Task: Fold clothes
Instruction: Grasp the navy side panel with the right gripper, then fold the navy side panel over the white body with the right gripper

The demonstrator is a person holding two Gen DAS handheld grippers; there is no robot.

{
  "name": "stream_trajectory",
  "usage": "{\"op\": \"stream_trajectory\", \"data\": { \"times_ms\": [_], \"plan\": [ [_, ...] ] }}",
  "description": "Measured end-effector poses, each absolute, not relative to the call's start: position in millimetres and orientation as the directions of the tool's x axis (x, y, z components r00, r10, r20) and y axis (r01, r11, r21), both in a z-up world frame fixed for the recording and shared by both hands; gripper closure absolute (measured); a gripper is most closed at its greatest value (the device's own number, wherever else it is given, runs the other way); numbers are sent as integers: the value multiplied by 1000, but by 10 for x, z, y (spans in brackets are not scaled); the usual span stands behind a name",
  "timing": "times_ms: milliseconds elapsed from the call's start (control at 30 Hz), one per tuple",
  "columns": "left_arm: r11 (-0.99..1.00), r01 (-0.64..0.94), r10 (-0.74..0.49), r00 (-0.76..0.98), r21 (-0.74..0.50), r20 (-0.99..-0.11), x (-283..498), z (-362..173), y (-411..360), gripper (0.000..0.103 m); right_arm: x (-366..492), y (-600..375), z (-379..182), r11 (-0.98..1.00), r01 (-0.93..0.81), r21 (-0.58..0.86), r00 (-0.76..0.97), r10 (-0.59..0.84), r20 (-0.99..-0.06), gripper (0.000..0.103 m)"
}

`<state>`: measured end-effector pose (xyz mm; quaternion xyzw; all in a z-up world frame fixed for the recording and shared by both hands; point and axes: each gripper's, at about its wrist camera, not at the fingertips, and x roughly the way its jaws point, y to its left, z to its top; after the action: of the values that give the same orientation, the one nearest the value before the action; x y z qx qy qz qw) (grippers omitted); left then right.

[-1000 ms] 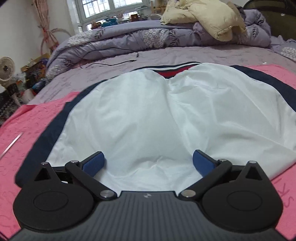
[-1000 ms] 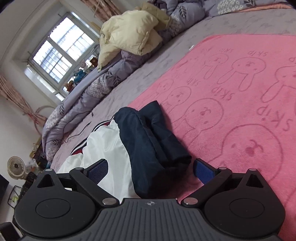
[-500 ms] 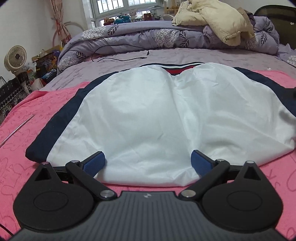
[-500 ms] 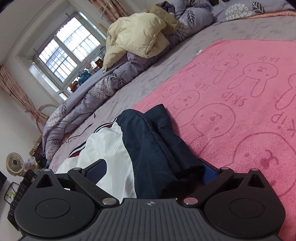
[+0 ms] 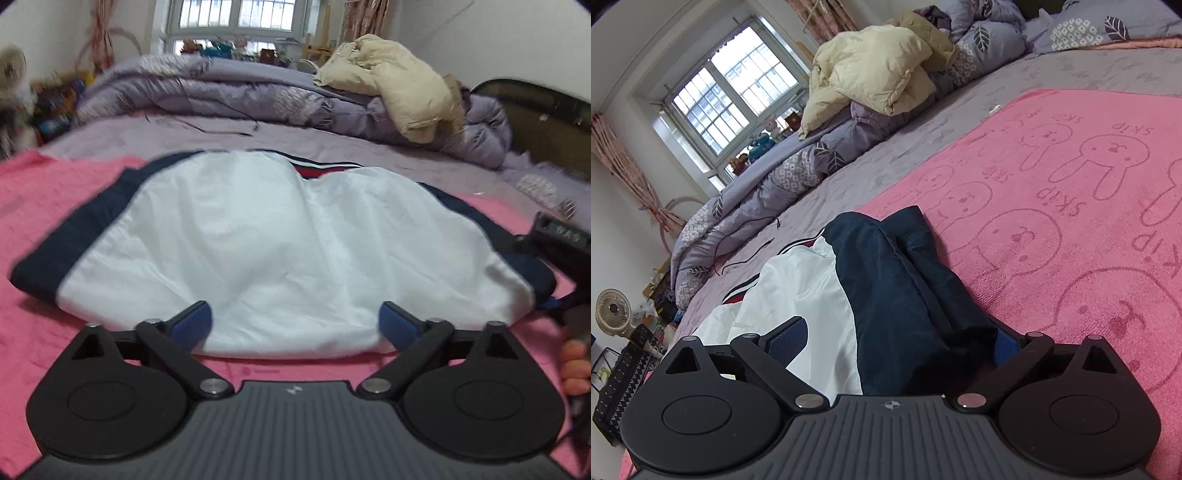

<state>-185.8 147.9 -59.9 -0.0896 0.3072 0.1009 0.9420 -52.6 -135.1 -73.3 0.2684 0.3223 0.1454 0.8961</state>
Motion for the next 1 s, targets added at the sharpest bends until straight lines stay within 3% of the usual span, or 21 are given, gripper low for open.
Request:
{"op": "stream_trajectory", "data": {
  "times_ms": [167,233,333,367,433,567,600,667,700,833,867,933,1000],
  "plan": [
    [966,-237,252,748,108,-614,-1708,-633,1162,0,-517,-1341,-719,820,-78,566,748,424,-511,5],
    [968,-238,241,773,84,-586,-1779,-603,1174,0,-518,-1364,-723,812,-73,580,748,429,-506,5],
    [963,-252,179,863,-95,-472,-2065,-496,1411,2,-519,-1385,-728,804,-69,591,749,433,-502,6],
    [950,-283,187,854,-131,-486,-2072,-506,1498,0,-518,-1386,-727,804,-68,591,749,432,-502,7],
    [926,-365,230,753,-100,-617,-1869,-606,1581,1,-515,-1362,-717,813,-61,579,749,420,-512,8],
    [923,-357,368,717,143,-592,-1745,-614,1240,2,-497,-1295,-687,840,-51,540,743,393,-542,10],
    [923,-348,377,730,164,-570,-1774,-599,1187,8,-492,-1284,-681,845,-50,532,741,388,-548,10],
    [950,-296,302,799,96,-520,-1914,-537,1197,13,-483,-1299,-684,839,-45,542,741,392,-546,10],
    [961,-272,260,823,52,-504,-1963,-512,1234,6,-481,-1307,-689,836,-43,548,742,394,-543,10],
    [965,-257,235,757,52,-610,-1744,-608,1245,0,-477,-1284,-683,844,-41,534,740,385,-552,11],
    [966,-245,243,747,84,-618,-1709,-631,1194,0,-471,-1273,-673,850,-33,526,738,376,-560,14],
    [959,-237,281,746,154,-604,-1710,-635,1071,0,-456,-1262,-647,865,-7,502,733,346,-585,32],
    [951,-234,310,748,204,-587,-1724,-626,982,0,-422,-1305,-634,850,18,527,709,360,-606,70]
  ]
}}
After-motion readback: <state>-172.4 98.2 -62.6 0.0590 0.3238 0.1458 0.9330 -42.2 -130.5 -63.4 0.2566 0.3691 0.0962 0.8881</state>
